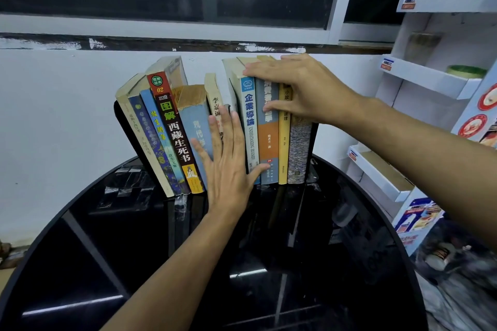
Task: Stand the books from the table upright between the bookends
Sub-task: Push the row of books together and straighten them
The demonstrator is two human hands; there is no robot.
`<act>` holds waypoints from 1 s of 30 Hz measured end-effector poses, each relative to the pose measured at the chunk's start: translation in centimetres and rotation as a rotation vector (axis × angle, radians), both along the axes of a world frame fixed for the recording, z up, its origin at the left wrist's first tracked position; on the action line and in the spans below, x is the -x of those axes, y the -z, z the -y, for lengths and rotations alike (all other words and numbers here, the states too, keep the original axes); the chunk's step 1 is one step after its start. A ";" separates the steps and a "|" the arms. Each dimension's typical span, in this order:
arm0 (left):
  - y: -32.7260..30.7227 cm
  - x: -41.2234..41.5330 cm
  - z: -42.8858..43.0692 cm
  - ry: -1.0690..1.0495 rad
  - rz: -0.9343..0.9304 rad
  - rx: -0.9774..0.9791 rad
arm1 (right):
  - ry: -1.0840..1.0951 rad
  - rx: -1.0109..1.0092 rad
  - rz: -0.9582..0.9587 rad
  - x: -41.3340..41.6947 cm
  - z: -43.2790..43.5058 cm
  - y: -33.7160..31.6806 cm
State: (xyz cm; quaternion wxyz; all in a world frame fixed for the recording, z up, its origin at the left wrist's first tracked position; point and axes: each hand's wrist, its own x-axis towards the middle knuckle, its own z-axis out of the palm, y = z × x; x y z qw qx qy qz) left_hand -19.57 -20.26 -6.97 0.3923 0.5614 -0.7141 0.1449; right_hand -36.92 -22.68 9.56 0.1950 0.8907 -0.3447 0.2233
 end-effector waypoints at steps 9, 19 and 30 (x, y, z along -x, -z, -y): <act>0.2 0.0 0.3 -0.003 0.000 0.026 | 0.008 -0.006 0.031 -0.3 0.1 0.4; -0.1 0.1 -0.6 0.083 -0.035 0.040 | 0.063 -0.091 -0.043 0.3 -1.0 -0.3; -0.4 4.0 -0.4 0.142 0.020 0.003 | 0.105 -0.175 -0.038 2.3 -1.2 -0.7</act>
